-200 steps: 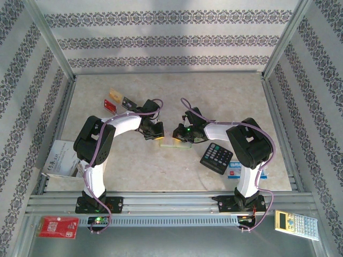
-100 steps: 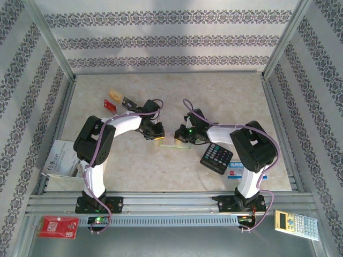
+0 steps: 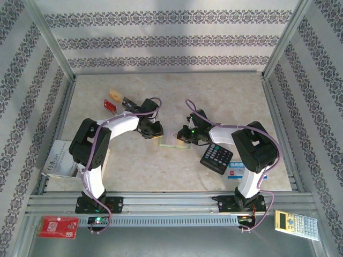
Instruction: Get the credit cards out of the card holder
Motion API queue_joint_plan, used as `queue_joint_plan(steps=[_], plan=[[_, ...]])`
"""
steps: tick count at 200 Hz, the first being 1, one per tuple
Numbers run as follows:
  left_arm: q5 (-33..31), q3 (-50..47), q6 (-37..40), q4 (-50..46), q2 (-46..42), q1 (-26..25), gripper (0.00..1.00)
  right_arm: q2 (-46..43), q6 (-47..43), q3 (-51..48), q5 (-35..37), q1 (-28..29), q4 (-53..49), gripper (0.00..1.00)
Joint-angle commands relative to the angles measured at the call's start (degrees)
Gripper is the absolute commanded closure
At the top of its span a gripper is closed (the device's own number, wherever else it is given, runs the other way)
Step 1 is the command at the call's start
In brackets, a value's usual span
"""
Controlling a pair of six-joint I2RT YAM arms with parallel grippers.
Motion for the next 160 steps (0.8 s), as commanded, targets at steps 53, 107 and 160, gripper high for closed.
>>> queue_joint_plan(steps=[53, 107, 160], plan=[[6.4, 0.1, -3.2, 7.4, 2.5, -2.3, 0.84, -0.3, -1.0, 0.4, 0.0, -0.4, -0.6, 0.97], [2.5, 0.2, -2.9, 3.3, 5.5, -2.4, 0.88, 0.6, -0.5, 0.6, -1.3, -0.4, 0.0, 0.83], [2.3, -1.2, -3.7, 3.3, 6.0, -2.2, 0.87, 2.1, 0.0, 1.0, -2.5, 0.0, 0.5, 0.77]])
